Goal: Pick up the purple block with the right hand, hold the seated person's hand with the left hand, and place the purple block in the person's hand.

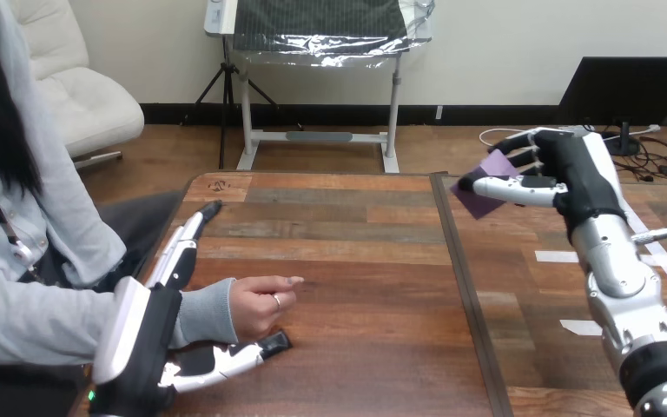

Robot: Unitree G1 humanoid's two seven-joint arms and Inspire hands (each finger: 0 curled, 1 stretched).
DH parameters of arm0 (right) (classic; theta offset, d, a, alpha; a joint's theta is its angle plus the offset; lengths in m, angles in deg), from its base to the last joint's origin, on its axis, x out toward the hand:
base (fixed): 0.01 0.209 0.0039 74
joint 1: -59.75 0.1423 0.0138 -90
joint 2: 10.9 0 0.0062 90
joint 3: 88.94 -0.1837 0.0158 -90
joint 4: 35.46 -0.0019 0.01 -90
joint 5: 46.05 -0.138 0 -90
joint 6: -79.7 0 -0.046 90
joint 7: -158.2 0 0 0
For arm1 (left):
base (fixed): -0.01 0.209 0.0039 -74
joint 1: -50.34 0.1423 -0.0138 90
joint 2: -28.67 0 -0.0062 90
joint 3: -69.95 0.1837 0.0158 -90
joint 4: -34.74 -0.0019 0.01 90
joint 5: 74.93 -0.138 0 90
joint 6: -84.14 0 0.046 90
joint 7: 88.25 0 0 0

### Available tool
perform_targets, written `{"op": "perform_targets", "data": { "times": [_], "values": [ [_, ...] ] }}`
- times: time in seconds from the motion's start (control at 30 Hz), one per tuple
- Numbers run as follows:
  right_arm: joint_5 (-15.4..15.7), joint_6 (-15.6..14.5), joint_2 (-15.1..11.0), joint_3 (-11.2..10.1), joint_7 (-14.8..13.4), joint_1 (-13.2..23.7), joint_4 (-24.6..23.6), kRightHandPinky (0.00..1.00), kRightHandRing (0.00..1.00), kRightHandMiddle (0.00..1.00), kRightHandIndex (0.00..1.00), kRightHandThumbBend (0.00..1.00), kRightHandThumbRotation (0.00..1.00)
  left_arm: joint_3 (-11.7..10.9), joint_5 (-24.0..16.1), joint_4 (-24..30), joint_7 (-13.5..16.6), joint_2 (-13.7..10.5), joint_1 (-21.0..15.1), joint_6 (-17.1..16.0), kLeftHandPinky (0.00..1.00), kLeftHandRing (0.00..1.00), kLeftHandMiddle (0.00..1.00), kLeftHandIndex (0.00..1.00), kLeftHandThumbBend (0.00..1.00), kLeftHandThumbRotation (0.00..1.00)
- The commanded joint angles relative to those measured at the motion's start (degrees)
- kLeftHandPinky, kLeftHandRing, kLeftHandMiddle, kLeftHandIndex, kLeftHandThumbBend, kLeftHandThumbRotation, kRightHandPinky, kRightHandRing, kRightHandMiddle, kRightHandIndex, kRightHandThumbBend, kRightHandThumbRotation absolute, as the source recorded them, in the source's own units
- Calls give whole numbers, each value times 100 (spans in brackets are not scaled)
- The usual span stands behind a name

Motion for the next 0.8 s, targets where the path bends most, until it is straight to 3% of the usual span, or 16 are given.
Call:
{"op": "perform_targets", "data": {
  "times": [0.0,0.27,0.5,0.77],
  "values": [
    [-110,183,65,-95,32,53,-566,35,41,49,52,74,0,212,-204,126,322,-335,-498,200,90,97,95,96,100,31],
    [-162,188,119,-90,100,-142,-960,34,41,49,51,72,0,461,-458,152,529,-670,-605,705,92,98,96,97,100,35],
    [-233,66,187,-114,157,-287,-1263,35,42,50,52,71,0,683,-488,157,428,-981,-698,1125,92,99,97,97,100,37],
    [-369,77,257,-162,300,-390,-1405,36,42,51,52,71,0,952,-519,-21,406,-1349,-882,1322,91,98,97,96,100,35]
  ]
}}
